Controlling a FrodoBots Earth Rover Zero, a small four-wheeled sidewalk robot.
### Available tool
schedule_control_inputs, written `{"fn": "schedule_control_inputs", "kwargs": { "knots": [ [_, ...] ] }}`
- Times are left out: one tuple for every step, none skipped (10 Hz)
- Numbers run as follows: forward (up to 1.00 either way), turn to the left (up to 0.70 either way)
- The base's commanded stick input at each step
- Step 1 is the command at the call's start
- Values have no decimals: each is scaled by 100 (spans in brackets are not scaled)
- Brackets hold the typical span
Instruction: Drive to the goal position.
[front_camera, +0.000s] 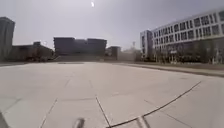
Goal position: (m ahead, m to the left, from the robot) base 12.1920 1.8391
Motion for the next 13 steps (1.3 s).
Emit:
{"fn": "schedule_control_inputs", "kwargs": {
  "knots": [
    [70, 0],
    [70, 0],
    [70, 0],
    [70, 0],
    [70, 0],
    [70, 0],
    [70, 0],
    [70, 0],
    [70, 0],
    [70, 0],
    [70, 0],
    [70, 0],
    [70, 0]
  ]
}}
